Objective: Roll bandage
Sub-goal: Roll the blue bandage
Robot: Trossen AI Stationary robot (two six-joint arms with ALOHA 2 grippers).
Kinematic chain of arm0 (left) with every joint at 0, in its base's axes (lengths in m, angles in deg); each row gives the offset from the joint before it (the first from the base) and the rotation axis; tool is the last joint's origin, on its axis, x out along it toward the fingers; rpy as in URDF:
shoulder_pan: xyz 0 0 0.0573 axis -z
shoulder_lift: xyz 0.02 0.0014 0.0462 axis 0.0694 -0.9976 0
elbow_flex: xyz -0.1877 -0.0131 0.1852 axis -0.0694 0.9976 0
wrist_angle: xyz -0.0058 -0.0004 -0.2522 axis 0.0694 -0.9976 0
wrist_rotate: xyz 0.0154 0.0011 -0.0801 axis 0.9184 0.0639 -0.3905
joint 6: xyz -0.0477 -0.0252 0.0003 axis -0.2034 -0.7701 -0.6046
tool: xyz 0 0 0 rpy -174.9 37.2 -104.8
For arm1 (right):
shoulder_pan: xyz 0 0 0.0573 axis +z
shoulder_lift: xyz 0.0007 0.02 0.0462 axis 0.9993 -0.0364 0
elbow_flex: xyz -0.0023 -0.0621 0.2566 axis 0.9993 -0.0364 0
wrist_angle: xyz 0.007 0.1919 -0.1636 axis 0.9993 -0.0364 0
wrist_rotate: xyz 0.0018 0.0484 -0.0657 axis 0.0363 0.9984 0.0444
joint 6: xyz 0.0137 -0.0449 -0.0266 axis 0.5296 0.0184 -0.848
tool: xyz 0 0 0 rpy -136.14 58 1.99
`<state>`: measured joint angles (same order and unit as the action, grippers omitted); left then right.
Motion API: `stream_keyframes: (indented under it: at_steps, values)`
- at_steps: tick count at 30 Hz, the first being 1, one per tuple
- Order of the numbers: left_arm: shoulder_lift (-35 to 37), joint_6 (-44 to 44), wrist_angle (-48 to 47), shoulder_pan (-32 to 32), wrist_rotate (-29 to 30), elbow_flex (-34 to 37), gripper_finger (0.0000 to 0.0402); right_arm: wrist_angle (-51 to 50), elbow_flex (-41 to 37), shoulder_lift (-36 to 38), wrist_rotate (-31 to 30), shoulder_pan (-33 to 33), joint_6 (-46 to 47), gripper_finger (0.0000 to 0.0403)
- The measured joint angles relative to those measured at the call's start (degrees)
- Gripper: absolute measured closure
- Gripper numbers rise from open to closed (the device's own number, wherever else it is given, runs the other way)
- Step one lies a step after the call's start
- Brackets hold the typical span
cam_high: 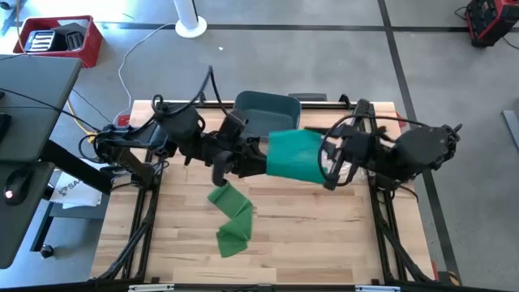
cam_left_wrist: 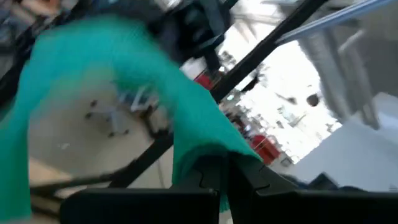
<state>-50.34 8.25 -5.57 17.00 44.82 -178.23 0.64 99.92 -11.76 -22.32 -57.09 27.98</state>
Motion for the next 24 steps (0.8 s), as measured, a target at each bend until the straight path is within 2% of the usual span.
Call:
stream_keyframes:
  at_steps: [4,6,13,19,24]
  values:
    - [-0.04,0.17,-3.73,0.00,4.66,0.00,0.0401,1.07,2.60,0.11,-3.47,2.17,-8.99,0.0400]
    - [-0.04,0.42,-3.66,-0.04,4.92,0.00,0.0401,1.67,3.91,0.13,-5.60,4.02,-13.62,0.0397]
    - [-0.02,0.39,-5.05,-0.02,5.93,-0.02,0.0401,6.23,5.67,0.13,-6.84,9.09,-27.98,0.0401]
    - [-0.22,-0.81,-5.13,-0.04,3.89,-0.02,0.0401,5.18,5.67,0.13,-11.86,7.25,-28.34,0.0402]
    - [-0.33,-1.97,-5.12,0.50,1.94,-0.02,0.0401,2.04,5.68,0.47,-11.88,4.05,-22.83,0.0402]
